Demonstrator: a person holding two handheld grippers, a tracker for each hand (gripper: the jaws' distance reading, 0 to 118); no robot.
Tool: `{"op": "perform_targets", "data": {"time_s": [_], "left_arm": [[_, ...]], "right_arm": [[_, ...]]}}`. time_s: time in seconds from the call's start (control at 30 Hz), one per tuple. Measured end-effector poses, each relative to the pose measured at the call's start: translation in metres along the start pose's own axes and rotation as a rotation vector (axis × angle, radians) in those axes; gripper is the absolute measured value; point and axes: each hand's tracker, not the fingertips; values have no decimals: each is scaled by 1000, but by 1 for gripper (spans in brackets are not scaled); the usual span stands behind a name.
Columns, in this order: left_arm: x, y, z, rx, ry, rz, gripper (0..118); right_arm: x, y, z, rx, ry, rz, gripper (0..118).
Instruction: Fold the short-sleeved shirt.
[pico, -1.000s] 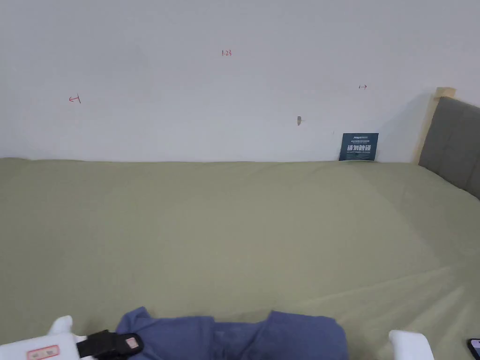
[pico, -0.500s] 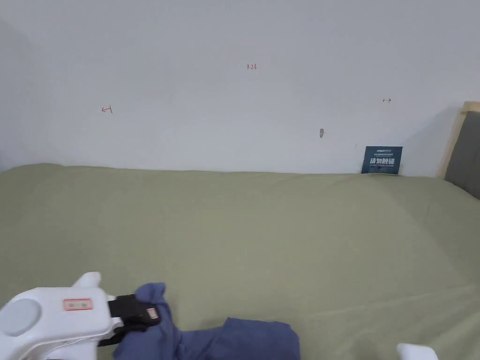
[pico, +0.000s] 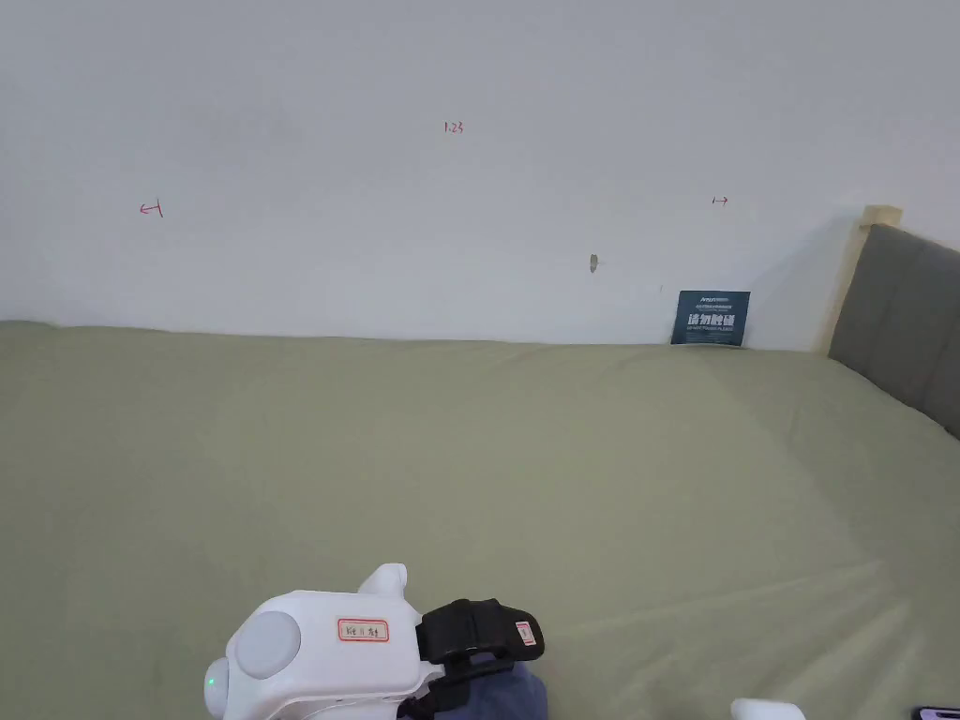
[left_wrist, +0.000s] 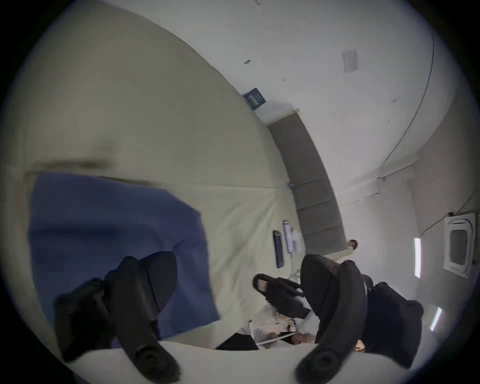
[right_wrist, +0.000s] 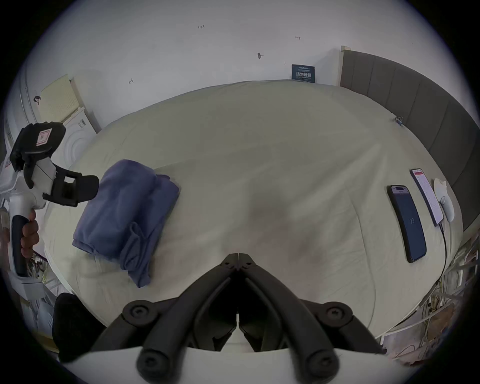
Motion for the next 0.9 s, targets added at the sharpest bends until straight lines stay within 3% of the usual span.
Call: {"op": "perform_targets", "data": {"time_s": [0.1, 0.17, 0.27, 0.3, 0.37, 0.4, 0.47, 0.67, 0.77, 0.9], "left_arm": [[-11, -7, 7, 32, 44, -31, 101], [-21, -13, 4, 27, 71, -23, 94], [-31, -31, -18, -52, 72, -28, 31], [-34, -39, -33, -88, 123, -33, 19], [-44, -54, -59, -155, 225, -23, 17], [-53, -60, -65, -150, 204, 8, 4], [-59, -64, -57, -24, 93, 124, 4], [-35, -59, -22, -61, 129, 5, 3], [-38, -54, 26, -16, 51, -59, 3], [-55, -40, 95, 56, 125, -123, 3]], "right_arm": [[2, 1, 0, 7, 2, -17, 0], [1, 2, 0, 11, 1, -22, 0], [-3, 2, 0, 12, 0, -11, 0], [-4, 2, 0, 12, 1, -7, 0], [-5, 2, 0, 13, 2, -3, 0], [-5, 2, 0, 13, 3, -2, 0], [-4, 1, 1, 15, 3, -5, 0], [-1, 1, -2, 5, 1, -32, 0], [-14, 12, 6, 46, 120, -73, 0], [-50, 38, 7, 95, 314, -55, 0]]}}
